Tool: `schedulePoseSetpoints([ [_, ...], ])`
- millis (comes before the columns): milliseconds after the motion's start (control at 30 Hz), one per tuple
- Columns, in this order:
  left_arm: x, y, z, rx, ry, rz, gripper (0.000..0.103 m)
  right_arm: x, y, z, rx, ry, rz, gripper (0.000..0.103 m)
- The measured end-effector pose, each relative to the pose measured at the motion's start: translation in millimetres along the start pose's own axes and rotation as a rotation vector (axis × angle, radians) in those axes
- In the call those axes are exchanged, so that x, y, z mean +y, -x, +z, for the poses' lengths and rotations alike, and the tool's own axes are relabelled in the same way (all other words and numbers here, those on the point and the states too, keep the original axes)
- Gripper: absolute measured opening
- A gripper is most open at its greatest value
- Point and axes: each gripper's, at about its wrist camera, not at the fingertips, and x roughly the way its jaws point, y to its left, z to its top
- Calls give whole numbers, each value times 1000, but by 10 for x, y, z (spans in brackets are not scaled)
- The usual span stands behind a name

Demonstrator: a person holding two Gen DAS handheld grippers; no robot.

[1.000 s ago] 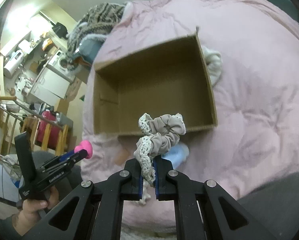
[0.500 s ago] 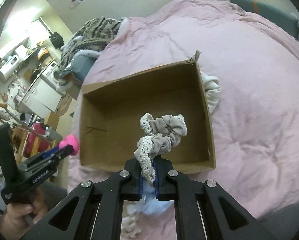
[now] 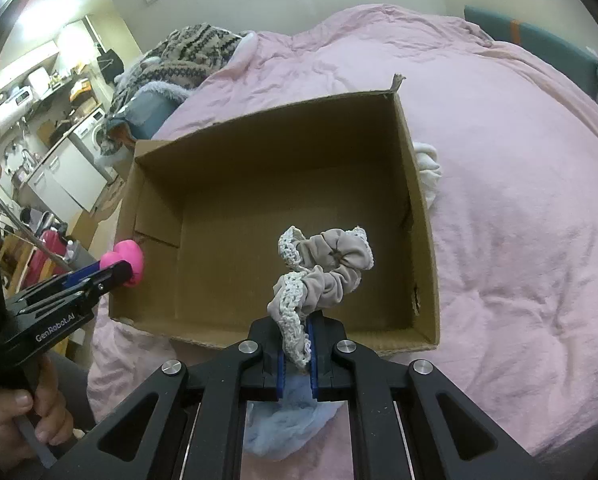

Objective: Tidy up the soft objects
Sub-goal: 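Carry the duck with the left tool while the right tool carries the scrunchie over the box, then open the left tool dropping the duck while the right tool releases the scrunchie into the box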

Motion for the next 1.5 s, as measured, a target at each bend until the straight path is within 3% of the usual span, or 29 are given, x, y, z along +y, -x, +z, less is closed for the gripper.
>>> schedulePoseSetpoints([
  [267, 33, 155, -10, -90, 13, 19, 27, 46, -25, 15, -3, 8, 13, 10],
  [867, 90, 92, -60, -23, 68, -31, 28, -21, -91, 22, 38, -39, 62, 12],
  [933, 86, 97, -62, -26, 67, -30, 36, -33, -88, 28, 34, -49, 65, 21],
  [1000, 83, 127, -67, -39, 71, -34, 55, -45, -72, 29, 26, -61, 72, 32],
  [1100, 88, 177, -61, -58, 83, -52, 69, -69, -31, 37, 6, -88, 87, 74],
  [1200, 100, 187, -56, -55, 92, -61, 69, -78, 27, 56, -31, -98, 85, 76],
  [1500, 116, 170, -56, -49, 96, -40, 69, -89, -15, 83, -20, -105, 76, 76],
])
